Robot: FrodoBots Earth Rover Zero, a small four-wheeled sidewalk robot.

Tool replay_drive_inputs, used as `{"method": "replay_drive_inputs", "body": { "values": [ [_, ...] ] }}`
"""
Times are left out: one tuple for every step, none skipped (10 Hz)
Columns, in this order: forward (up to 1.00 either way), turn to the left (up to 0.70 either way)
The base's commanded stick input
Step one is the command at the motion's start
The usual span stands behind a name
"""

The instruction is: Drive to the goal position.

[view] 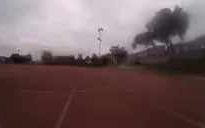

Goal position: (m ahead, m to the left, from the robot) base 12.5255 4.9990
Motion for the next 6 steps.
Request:
{"method": "replay_drive_inputs", "body": {
  "values": [
    [0.7, -0.14],
    [0.7, -0.14],
    [0.7, -0.1],
    [0.7, -0.01],
    [0.7, 0.0],
    [0.7, 0.0]
  ]
}}
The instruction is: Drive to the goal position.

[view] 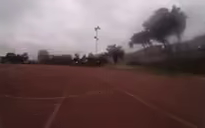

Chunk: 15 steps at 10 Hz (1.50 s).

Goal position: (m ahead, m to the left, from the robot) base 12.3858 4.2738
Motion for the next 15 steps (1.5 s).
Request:
{"method": "replay_drive_inputs", "body": {
  "values": [
    [0.7, 0.0],
    [0.7, 0.0],
    [0.7, 0.03],
    [0.7, 0.12],
    [0.7, 0.14],
    [0.7, 0.14],
    [0.7, 0.14],
    [0.7, 0.14],
    [0.7, 0.14],
    [0.7, 0.14],
    [0.7, 0.14],
    [0.7, 0.11],
    [0.7, 0.01],
    [0.7, 0.0],
    [0.7, 0.0]
  ]
}}
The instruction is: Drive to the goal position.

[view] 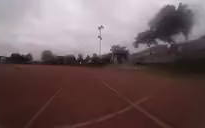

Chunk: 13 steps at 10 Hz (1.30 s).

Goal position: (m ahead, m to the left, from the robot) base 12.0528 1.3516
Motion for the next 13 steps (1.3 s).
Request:
{"method": "replay_drive_inputs", "body": {
  "values": [
    [0.7, 0.0],
    [0.7, -0.09],
    [0.7, -0.14],
    [0.7, -0.14],
    [0.7, -0.14],
    [0.7, -0.14],
    [0.7, -0.14],
    [0.7, -0.14],
    [0.7, -0.14],
    [0.7, -0.14],
    [0.7, -0.14],
    [0.7, -0.14],
    [0.7, -0.14]
  ]
}}
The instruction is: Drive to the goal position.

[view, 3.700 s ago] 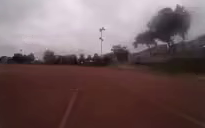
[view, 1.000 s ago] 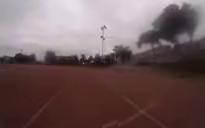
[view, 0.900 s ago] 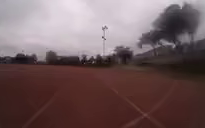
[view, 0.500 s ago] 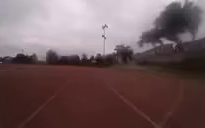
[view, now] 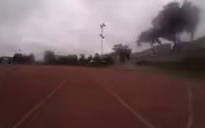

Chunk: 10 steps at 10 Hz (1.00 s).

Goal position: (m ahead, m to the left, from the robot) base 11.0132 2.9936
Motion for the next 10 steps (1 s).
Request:
{"method": "replay_drive_inputs", "body": {
  "values": [
    [0.7, -0.14],
    [0.7, -0.14],
    [0.7, -0.1],
    [0.7, -0.01],
    [0.7, 0.0],
    [0.7, 0.0],
    [0.7, 0.0],
    [0.7, 0.0],
    [0.7, 0.0],
    [0.7, 0.0]
  ]
}}
